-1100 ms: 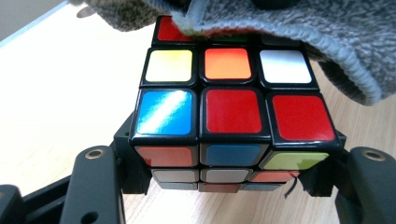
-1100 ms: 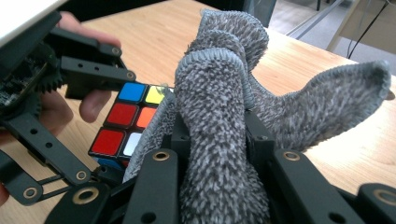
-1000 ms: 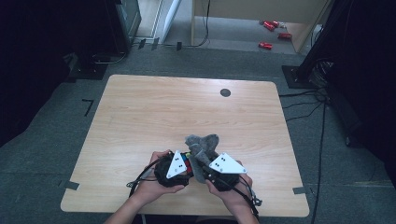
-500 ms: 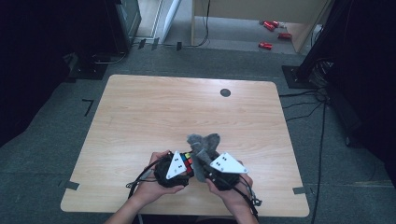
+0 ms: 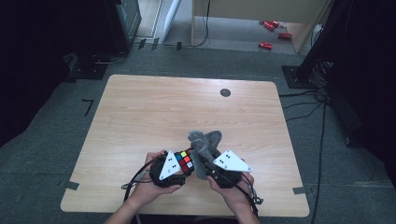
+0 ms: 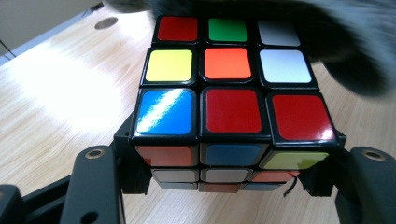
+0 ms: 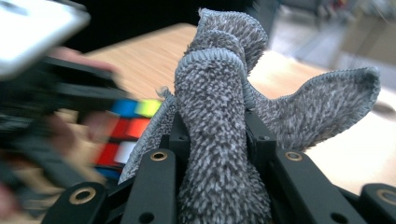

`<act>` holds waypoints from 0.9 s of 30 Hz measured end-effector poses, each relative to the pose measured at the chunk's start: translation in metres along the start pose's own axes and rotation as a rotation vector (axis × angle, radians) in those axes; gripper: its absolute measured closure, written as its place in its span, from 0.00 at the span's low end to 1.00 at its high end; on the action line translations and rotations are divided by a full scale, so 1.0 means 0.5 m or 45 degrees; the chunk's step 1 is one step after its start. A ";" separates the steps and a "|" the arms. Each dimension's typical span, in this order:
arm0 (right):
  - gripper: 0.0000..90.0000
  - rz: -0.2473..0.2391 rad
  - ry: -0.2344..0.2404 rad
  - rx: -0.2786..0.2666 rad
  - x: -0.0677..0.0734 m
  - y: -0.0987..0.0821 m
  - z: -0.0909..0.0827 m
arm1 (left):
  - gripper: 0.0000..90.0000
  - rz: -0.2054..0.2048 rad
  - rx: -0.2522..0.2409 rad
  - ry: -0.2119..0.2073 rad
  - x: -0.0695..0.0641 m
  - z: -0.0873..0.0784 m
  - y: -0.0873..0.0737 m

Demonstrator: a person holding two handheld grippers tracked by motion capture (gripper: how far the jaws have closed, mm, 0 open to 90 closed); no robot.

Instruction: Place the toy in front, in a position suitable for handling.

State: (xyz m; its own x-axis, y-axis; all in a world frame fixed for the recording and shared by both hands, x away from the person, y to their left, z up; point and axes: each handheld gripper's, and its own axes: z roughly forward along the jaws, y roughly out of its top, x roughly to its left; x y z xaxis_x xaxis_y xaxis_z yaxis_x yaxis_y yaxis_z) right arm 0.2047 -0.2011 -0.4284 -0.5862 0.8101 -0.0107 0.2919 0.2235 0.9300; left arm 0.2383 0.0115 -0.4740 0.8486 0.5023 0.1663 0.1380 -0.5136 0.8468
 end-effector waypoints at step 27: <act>0.80 0.316 0.188 0.029 -0.050 -0.051 0.032 | 0.38 -0.109 -0.269 -0.154 0.031 -0.031 -0.011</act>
State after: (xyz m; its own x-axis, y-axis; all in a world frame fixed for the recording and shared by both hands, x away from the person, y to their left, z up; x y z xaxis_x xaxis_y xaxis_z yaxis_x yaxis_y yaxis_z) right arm 0.2240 -0.2185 -0.4576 -0.5978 0.7543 0.2716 0.4562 0.0415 0.8889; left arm 0.2428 0.0326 -0.4682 0.8951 0.4441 0.0388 0.1128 -0.3100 0.9440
